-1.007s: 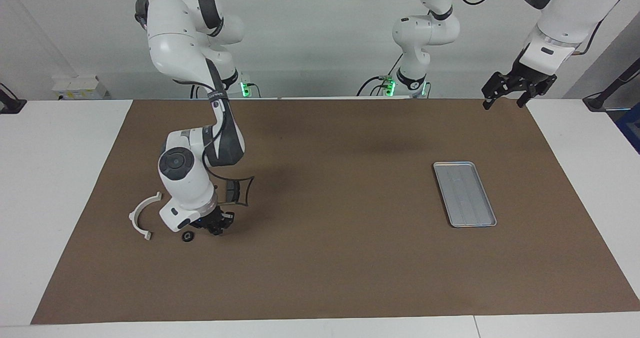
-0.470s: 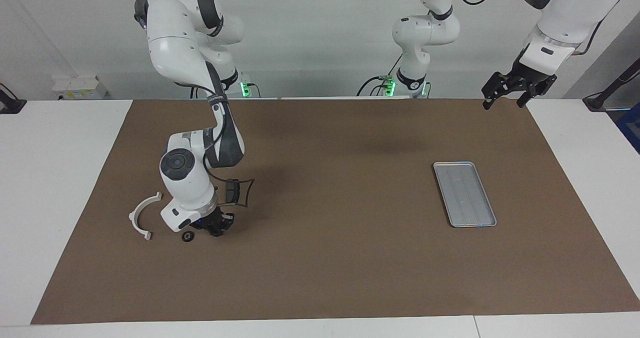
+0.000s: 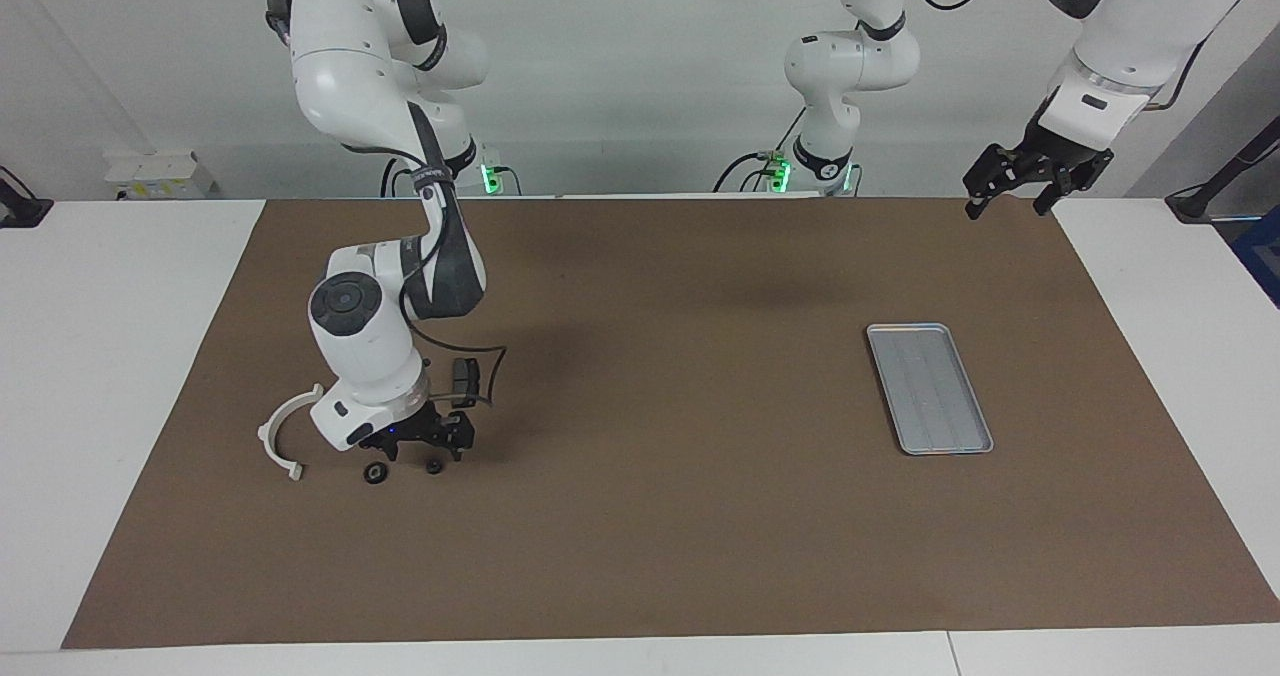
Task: Place bearing gear from tray to pile
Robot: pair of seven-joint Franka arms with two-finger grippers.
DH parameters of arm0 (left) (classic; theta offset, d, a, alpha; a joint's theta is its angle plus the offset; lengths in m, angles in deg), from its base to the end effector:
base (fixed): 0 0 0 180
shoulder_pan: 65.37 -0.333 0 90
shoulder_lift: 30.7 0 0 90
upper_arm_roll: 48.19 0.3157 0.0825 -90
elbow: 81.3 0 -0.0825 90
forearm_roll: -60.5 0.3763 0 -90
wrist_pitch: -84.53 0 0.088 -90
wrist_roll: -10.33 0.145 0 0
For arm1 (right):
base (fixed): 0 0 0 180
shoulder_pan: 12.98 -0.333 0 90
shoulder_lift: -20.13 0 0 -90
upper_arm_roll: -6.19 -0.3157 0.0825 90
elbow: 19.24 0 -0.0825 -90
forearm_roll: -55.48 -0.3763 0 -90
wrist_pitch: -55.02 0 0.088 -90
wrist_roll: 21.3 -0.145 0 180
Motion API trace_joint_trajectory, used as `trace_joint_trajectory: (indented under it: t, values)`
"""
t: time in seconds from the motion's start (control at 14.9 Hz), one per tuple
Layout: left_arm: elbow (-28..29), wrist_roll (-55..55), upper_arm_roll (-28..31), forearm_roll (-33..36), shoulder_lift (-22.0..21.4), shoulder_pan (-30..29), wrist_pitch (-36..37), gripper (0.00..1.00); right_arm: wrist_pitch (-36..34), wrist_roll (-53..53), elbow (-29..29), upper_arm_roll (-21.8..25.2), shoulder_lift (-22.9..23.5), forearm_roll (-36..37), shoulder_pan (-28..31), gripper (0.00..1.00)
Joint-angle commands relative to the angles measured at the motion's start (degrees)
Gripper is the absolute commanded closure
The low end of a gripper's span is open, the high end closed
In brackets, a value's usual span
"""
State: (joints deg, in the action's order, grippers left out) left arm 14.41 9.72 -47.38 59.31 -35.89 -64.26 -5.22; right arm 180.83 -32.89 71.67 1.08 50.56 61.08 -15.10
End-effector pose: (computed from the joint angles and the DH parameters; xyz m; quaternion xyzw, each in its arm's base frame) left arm 0.5167 -0.0054 0.5878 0.9999 0.0027 -0.0068 0.0110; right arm 0.6907 0.0740 0.3017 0.9989 -0.0180 0.0428 0.0116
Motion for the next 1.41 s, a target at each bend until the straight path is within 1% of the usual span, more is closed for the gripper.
trace_joint_trajectory:
  t: [0.0, 0.27, 0.47, 0.6, 0.81, 1.01, 1.21, 1.34]
  values:
    - [1.0, 0.7, 0.4, -0.3, -0.9, 0.5, -0.1, 0.00, 0.0, 1.7, 1.9, -0.7, -2.4, -0.9, 1.2, 0.00]
    - [1.0, 0.7, 0.4, -0.3, -0.9, 0.5, -0.1, 0.00, -1.1, 1.9, 2.0, -0.8, -4.8, -0.9, 1.8, 0.00]
    - [1.0, 0.8, 0.4, -0.3, -0.9, 0.5, 0.0, 0.00, -6.5, 2.0, 1.8, -0.8, -8.4, -1.0, 2.2, 0.00]
    - [1.0, 0.5, 0.4, -0.3, -0.9, 0.5, 0.0, 0.00, -12.3, 2.0, 1.8, -0.8, -12.4, -1.1, 2.1, 0.00]
    - [1.0, 0.3, 0.4, -0.3, -0.9, 0.6, -0.2, 0.00, -21.0, 1.8, 2.2, -0.8, -21.1, -1.3, 1.5, 0.00]
    - [1.0, 0.3, 0.5, -0.3, -0.9, 0.5, -0.1, 0.00, -29.1, 1.7, 2.2, -0.8, -28.7, -5.8, 1.8, 0.00]
    - [1.0, 0.3, 0.4, -0.3, -0.9, 0.5, -0.1, 0.00, -38.1, 1.7, 2.0, -0.7, -34.9, -6.7, 1.3, 0.00]
    - [1.0, 0.3, 0.5, -0.3, -0.9, 0.5, -0.1, 0.00, -41.7, 1.7, 2.0, -0.7, -36.7, -6.7, 1.2, 0.00]
